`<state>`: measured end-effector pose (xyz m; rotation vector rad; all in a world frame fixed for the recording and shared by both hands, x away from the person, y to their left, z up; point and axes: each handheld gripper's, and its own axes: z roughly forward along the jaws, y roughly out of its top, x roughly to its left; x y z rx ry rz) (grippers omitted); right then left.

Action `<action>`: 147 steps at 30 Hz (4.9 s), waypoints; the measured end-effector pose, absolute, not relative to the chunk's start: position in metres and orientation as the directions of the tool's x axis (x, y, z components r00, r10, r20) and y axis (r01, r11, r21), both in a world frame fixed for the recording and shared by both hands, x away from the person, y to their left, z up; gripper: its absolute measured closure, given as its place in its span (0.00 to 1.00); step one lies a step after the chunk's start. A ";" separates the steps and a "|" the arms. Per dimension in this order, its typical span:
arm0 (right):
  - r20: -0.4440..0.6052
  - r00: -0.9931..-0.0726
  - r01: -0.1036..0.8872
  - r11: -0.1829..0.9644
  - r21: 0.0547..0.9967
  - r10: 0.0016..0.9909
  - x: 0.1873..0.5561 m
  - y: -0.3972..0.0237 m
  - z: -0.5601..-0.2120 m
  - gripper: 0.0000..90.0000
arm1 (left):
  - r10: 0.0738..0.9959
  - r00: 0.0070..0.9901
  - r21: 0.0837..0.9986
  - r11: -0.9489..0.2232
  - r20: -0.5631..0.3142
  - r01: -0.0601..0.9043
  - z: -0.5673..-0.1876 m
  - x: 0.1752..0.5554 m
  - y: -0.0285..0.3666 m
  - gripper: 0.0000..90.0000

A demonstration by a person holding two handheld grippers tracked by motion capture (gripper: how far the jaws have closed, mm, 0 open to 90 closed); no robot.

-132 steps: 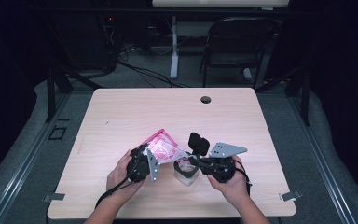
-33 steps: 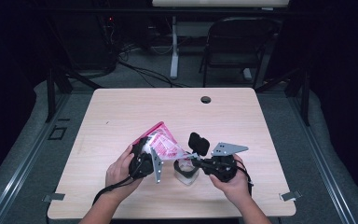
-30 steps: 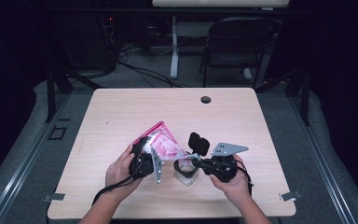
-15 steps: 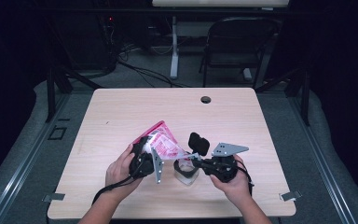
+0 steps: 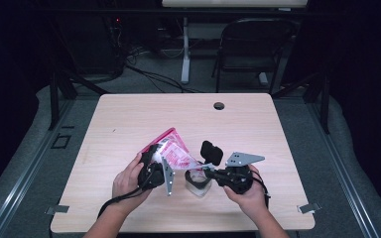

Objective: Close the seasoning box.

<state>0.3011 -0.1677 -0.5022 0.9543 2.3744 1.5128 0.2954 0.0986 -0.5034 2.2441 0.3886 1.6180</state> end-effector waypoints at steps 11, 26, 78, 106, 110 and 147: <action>0.188 -0.778 0.435 0.298 0.850 0.600 0.303 -0.168 -0.507 1.00 | 0.406 0.302 0.423 -0.906 0.863 0.010 -0.503 0.293 0.097 0.74; 0.183 -0.774 0.439 0.307 0.844 0.606 0.304 -0.170 -0.507 1.00 | 0.395 0.297 0.411 -0.912 0.870 0.008 -0.502 0.292 0.095 0.74; 0.141 -0.789 0.389 0.309 0.868 0.599 0.298 -0.168 -0.497 1.00 | 0.357 0.284 0.373 -0.928 0.890 -0.002 -0.504 0.291 0.092 0.75; 0.131 -0.777 0.409 0.336 0.849 0.615 0.302 -0.169 -0.506 1.00 | 0.335 0.268 0.353 -0.935 0.903 -0.021 -0.501 0.289 0.087 0.75; 0.134 -0.776 0.413 0.337 0.846 0.616 0.303 -0.169 -0.506 1.00 | 0.328 0.260 0.344 -0.939 0.908 -0.021 -0.501 0.288 0.087 0.75; 0.133 -0.766 0.421 0.333 0.844 0.629 0.304 -0.170 -0.509 1.00 | 0.281 0.233 0.300 -0.952 0.931 -0.052 -0.495 0.285 0.082 0.75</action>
